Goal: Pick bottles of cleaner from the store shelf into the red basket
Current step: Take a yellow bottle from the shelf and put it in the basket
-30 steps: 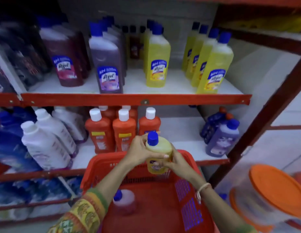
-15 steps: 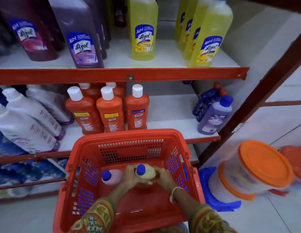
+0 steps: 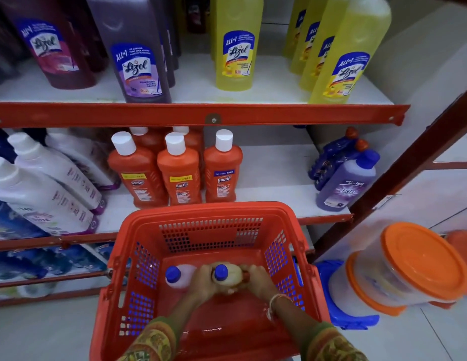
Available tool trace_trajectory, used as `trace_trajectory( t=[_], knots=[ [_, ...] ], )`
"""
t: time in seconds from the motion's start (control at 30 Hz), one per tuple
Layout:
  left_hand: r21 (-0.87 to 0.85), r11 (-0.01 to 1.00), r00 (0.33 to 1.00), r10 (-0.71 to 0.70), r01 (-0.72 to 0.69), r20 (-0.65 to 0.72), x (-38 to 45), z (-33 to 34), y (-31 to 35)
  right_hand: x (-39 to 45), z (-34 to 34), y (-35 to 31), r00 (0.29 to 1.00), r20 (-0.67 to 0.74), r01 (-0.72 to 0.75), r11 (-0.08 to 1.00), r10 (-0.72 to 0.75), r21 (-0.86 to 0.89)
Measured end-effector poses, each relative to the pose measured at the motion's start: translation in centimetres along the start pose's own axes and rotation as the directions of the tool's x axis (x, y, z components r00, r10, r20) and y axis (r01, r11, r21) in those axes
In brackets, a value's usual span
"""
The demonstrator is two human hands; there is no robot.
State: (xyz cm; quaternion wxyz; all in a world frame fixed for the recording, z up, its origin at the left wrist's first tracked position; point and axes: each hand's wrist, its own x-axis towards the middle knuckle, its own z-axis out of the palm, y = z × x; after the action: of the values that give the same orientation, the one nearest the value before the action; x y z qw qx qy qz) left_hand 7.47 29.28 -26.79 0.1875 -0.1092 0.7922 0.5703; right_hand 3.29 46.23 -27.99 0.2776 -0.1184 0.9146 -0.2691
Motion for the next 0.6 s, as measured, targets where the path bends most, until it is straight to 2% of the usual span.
trace_trajectory(
  t=[0.1, 0.2, 0.27, 0.37, 0.47, 0.53, 0.6],
  knots=[
    [0.103, 0.995, 0.999, -0.002, -0.003, 0.046, -0.1, -0.5, 0.2, -0.2, -1.2, -0.4, 0.998, 0.045, 0.035, 0.999, -0.034, -0.030],
    [0.133, 0.991, 0.999, -0.018, 0.012, 0.046, -1.3, -2.2, 0.9, -1.0, -3.3, -1.0, 0.996, 0.019, 0.084, 0.995, -0.083, -0.060],
    [0.146, 0.988, 0.999, 0.053, -0.052, -0.004, -2.6, -3.9, 2.8, -1.8, -5.8, -2.0, 0.988, -0.045, 0.143, 0.988, -0.145, -0.051],
    [0.110, 0.967, 0.966, 0.240, -0.230, -0.097, -4.1, -6.3, 8.1, -3.0, -10.6, -4.5, 0.962, -0.175, 0.226, 0.971, -0.210, 0.077],
    [0.137, 0.899, 0.885, 0.435, -0.416, -0.167, -4.5, -8.0, 14.2, -4.2, -15.9, -7.4, 0.889, -0.375, 0.333, 0.933, -0.263, 0.134],
    [0.213, 0.825, 0.798, 0.562, -0.523, -0.217, -4.0, -8.7, 17.7, -4.9, -19.1, -9.1, 0.823, -0.497, 0.398, 0.903, -0.275, 0.158],
    [0.325, 0.728, 0.683, 0.682, -0.604, -0.260, -3.5, -9.2, 21.1, -5.5, -22.4, -10.6, 0.736, -0.613, 0.464, 0.873, -0.285, 0.151]
  ],
)
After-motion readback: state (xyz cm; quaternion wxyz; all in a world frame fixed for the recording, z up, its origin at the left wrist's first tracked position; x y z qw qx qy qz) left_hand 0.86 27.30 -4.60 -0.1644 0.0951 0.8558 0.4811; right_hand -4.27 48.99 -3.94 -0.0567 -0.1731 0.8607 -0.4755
